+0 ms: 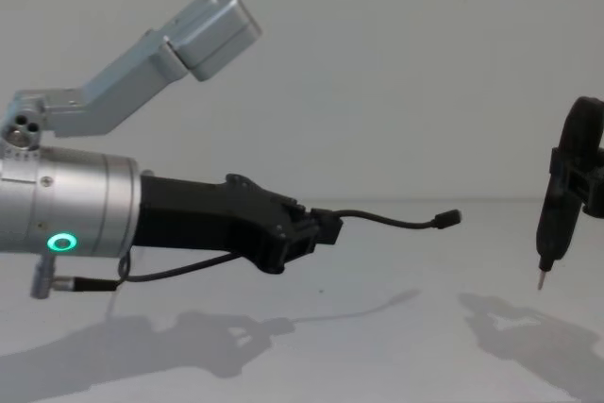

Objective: Pick up the data cable with the one hand.

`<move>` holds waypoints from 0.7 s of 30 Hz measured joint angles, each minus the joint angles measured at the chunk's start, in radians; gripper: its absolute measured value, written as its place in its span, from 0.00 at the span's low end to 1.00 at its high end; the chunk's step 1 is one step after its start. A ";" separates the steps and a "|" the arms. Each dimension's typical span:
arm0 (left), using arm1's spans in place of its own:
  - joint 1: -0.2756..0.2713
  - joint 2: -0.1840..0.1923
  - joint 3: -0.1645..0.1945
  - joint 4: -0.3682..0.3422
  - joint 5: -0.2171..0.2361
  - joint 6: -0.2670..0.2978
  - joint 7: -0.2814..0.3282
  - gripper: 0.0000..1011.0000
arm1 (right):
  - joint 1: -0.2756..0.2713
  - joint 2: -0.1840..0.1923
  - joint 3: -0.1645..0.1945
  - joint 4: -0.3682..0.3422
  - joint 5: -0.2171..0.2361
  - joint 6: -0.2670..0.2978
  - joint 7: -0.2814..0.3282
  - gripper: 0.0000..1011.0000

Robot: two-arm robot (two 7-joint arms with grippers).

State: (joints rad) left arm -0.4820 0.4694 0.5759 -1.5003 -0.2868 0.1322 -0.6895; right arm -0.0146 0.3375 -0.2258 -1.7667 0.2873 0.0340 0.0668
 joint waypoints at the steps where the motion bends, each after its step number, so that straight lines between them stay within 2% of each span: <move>1: 0.004 0.006 -0.001 -0.007 -0.001 0.001 0.000 0.04 | 0.000 0.000 0.000 0.000 0.000 0.000 0.000 0.27; 9: 0.030 0.048 -0.007 -0.051 -0.015 0.012 -0.003 0.04 | 0.000 -0.001 0.000 0.000 0.000 0.000 0.000 0.27; 21: 0.047 0.075 -0.010 -0.080 -0.026 0.016 -0.004 0.04 | 0.016 -0.026 0.008 -0.010 0.002 -0.005 -0.004 0.27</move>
State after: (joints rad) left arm -0.4348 0.5445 0.5659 -1.5799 -0.3131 0.1486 -0.6938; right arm 0.0011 0.3117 -0.2180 -1.7766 0.2890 0.0289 0.0628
